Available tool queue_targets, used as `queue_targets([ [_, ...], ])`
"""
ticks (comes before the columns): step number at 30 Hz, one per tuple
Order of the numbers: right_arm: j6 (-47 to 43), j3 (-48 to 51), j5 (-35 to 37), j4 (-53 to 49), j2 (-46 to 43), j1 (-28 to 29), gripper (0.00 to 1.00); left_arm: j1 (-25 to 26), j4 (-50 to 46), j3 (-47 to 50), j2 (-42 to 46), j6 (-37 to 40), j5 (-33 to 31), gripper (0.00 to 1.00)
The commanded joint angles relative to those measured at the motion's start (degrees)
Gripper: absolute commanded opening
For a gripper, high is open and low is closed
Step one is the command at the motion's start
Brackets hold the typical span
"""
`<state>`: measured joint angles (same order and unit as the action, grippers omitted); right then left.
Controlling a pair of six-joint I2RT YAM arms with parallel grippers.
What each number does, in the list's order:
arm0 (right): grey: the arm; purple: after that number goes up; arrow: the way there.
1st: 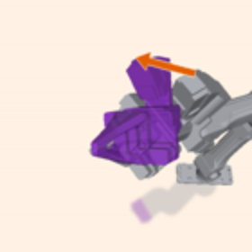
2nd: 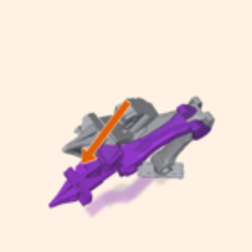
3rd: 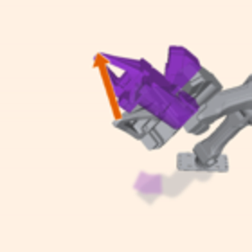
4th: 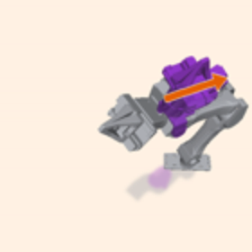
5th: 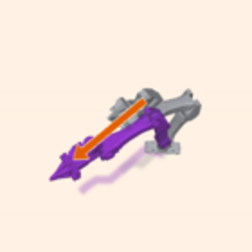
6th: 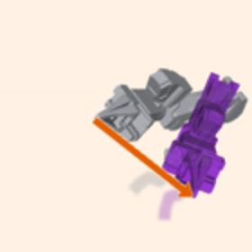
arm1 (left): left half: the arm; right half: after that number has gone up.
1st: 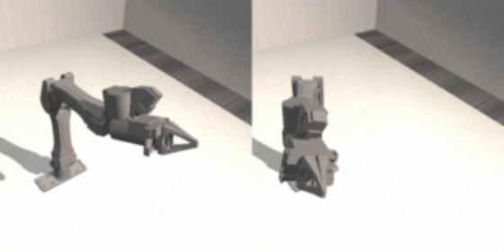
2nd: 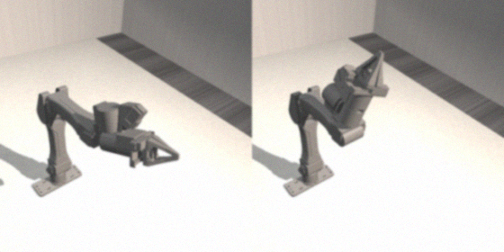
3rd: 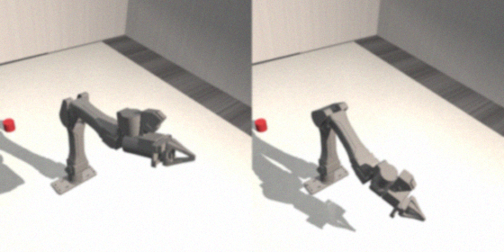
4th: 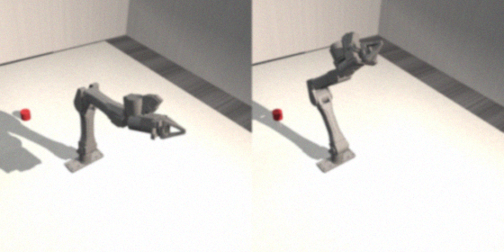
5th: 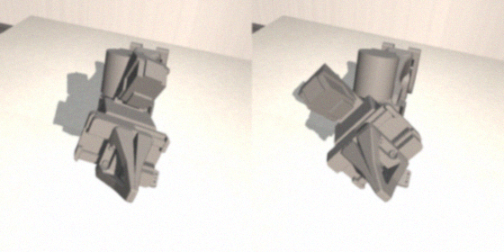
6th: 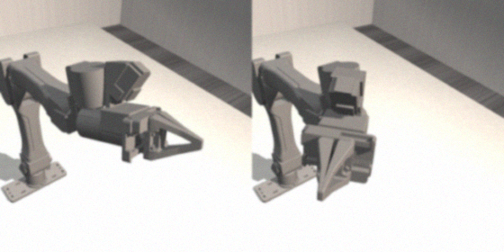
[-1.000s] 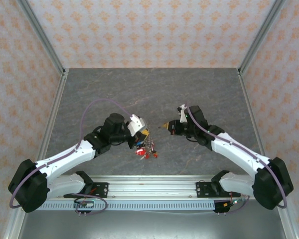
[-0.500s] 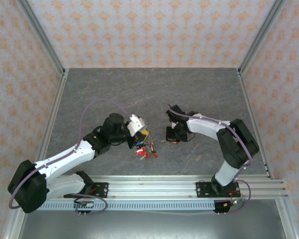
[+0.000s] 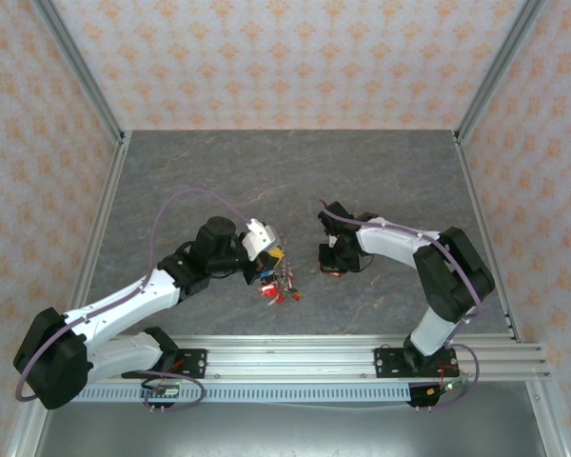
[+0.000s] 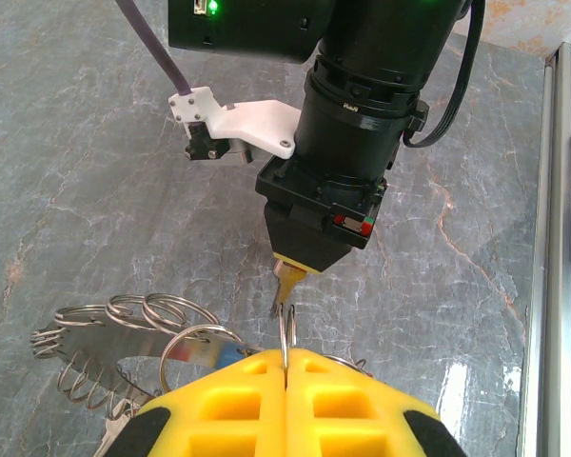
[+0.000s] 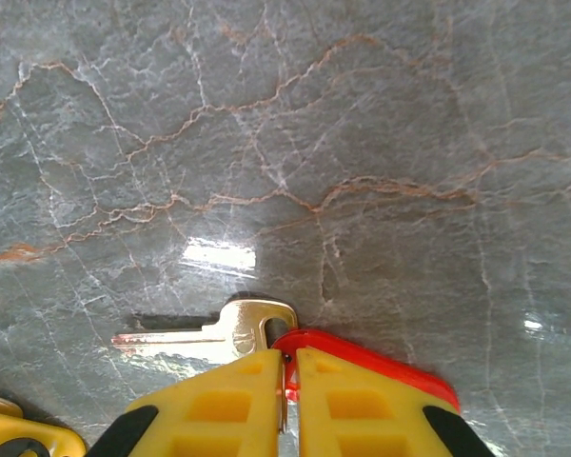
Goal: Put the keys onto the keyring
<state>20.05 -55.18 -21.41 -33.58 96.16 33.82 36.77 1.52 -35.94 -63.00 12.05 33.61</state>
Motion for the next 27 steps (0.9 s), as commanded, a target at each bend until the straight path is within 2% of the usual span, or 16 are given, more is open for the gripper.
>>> queue_targets([
  [1, -0.02, -0.72, 0.78, -2.54, -0.78, 0.19, 0.13, 0.58, 1.28, -2.82, 0.25, 1.30, -0.19, 0.00],
  [8, -0.02, -0.77, 0.50, -2.86, -1.85, 0.27, 0.18, 0.58, 1.64, -2.81, 0.17, 1.17, -0.25, 0.00],
  [13, 0.01, -0.81, 0.49, -2.85, -1.69, 0.19, 0.14, 0.58, 1.64, -3.12, -0.23, 1.21, -0.04, 0.00],
  [22, 0.34, -0.45, 0.12, -3.32, -2.74, 0.19, 0.15, 0.58, 1.93, -2.46, -0.05, 1.05, -0.21, 0.00],
  [27, 0.40, -0.42, -0.07, -3.15, -2.21, 0.19, 0.12, 0.58, 2.03, -2.55, -0.22, 1.13, -0.25, 0.00],
])
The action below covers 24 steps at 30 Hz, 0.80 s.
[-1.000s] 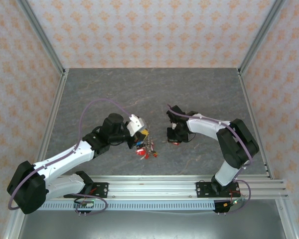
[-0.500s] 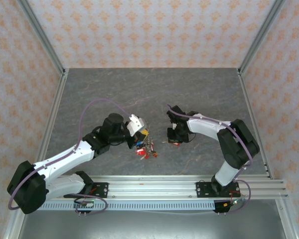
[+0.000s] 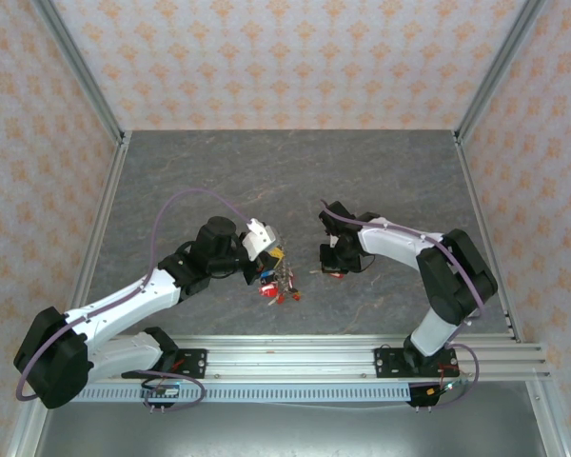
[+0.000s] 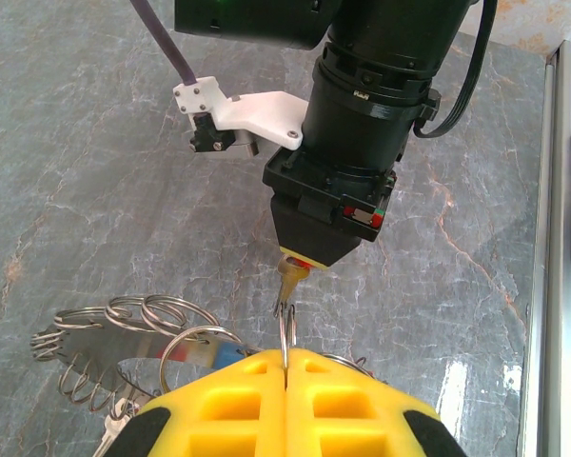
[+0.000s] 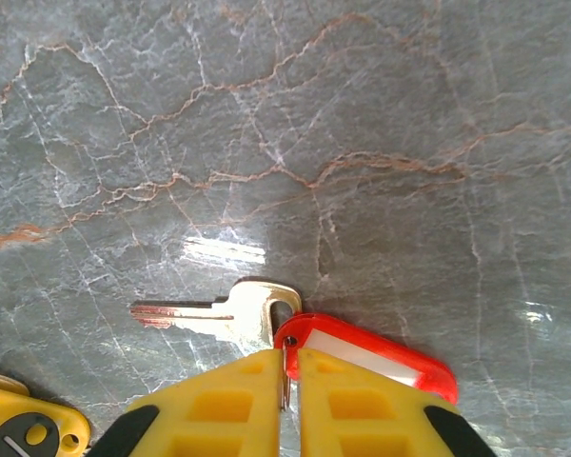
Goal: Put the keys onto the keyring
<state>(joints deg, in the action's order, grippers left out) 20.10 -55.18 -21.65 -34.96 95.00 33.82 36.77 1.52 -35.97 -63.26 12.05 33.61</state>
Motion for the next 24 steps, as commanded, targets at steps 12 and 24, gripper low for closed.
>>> queue_targets([
  [12, 0.60, -0.72, 0.27, -1.50, 0.27, 0.20, 0.14, 0.58, 1.60, -2.21, 0.54, 1.22, -0.40, 0.00],
  [24, 0.78, -0.68, 0.45, -1.69, 0.48, 0.19, 0.13, 0.58, 1.38, -2.35, 0.61, 1.42, -0.38, 0.00],
])
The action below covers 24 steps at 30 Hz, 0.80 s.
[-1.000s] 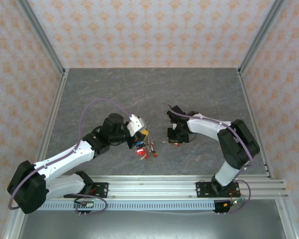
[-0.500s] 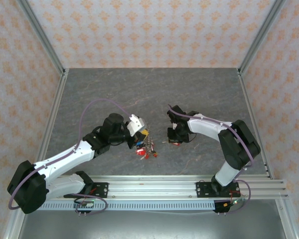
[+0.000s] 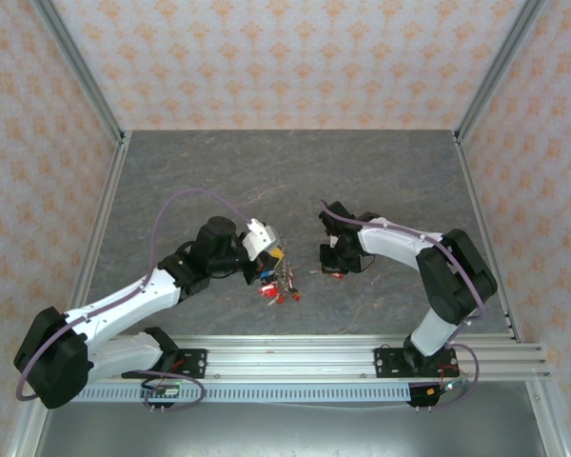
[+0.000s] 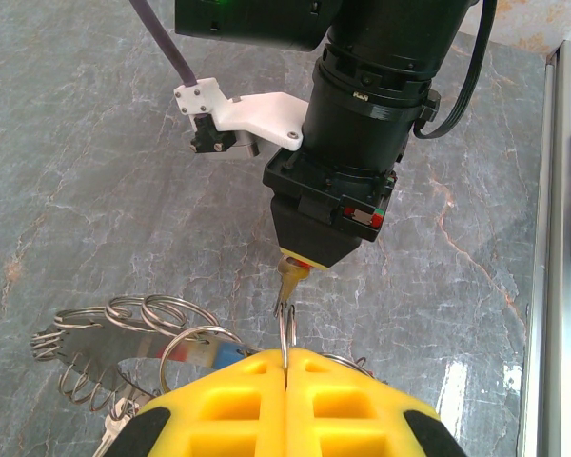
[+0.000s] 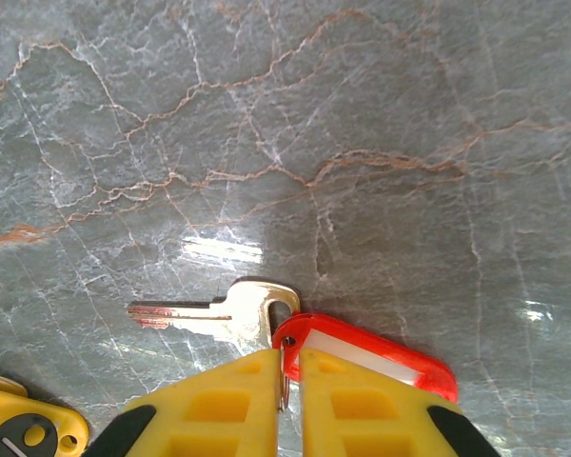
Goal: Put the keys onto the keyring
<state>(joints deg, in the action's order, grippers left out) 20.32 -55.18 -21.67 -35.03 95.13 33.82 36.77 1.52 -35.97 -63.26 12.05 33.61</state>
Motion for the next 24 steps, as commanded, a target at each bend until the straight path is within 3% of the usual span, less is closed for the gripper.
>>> queue_targets([
  [1, 0.54, -0.63, 0.47, -1.68, 0.25, 0.23, 0.12, 0.58, 1.33, -2.27, 0.70, 1.39, -0.38, 0.00],
  [14, 0.43, -0.81, 0.80, -1.52, 0.03, 0.19, 0.06, 0.58, 1.29, -2.26, 0.71, 1.35, -0.56, 0.00],
  [24, 0.15, 2.40, 0.26, 3.34, -8.11, 0.14, 0.00, 0.57, 1.18, -2.03, 0.86, 1.22, -0.72, 0.00],
])
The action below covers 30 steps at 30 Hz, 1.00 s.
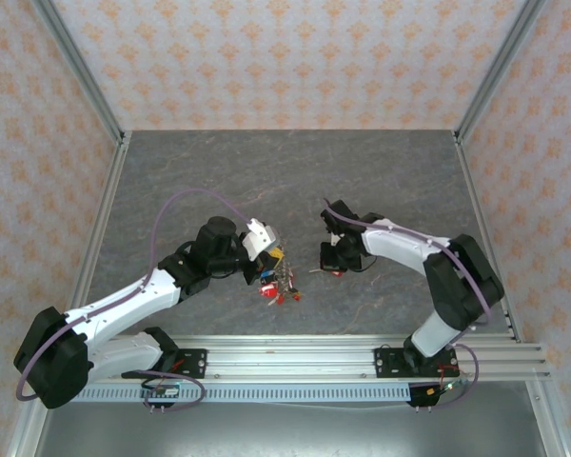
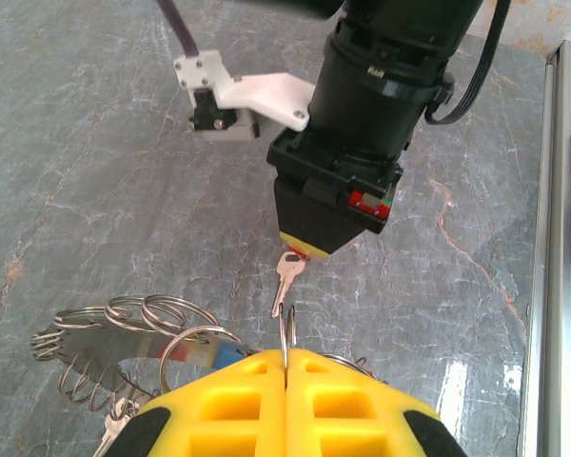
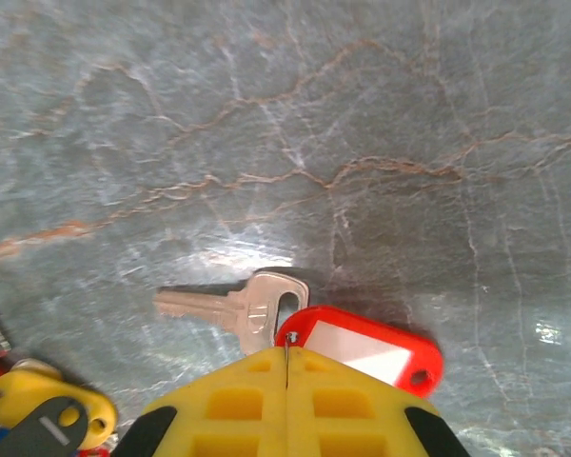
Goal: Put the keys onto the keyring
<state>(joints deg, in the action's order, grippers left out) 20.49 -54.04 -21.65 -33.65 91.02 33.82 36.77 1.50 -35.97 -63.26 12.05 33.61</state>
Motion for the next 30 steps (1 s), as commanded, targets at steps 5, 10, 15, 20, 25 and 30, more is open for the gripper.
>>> queue_targets([
  [5, -0.88, 4.67, -3.93, 9.25, -12.55, -0.51, 0.00, 0.58, 1.34, -2.35, 0.91, 1.31, -0.76, 0.00],
  [10, -1.04, 16.23, -6.38, 30.73, -28.12, -0.51, 0.00, 0.58, 1.42, -2.57, 0.80, 1.48, -0.30, 0.00],
  [15, -6.23, 28.23, -7.02, 48.65, -40.56, 0.16, 0.00, 0.58, 2.60, -2.27, 0.87, 1.57, 1.55, 0.00],
  [20, -19.30, 30.96, -11.97, 49.20, -46.63, 1.47, 0.00, 0.89, 3.31, -2.52, 0.80, 2.22, 4.61, 0.00],
  [25, -27.56, 31.69, -12.67, 50.07, -48.08, 3.05, 0.00, 1.95, 2.16, -3.87, 0.09, 4.02, 6.96, 0.00],
  [30, -34.92, 31.52, -14.20, 49.76, -47.26, 3.91, 0.00, 3.36, 1.32, -4.92, -0.97, 5.35, 8.57, 0.00],
])
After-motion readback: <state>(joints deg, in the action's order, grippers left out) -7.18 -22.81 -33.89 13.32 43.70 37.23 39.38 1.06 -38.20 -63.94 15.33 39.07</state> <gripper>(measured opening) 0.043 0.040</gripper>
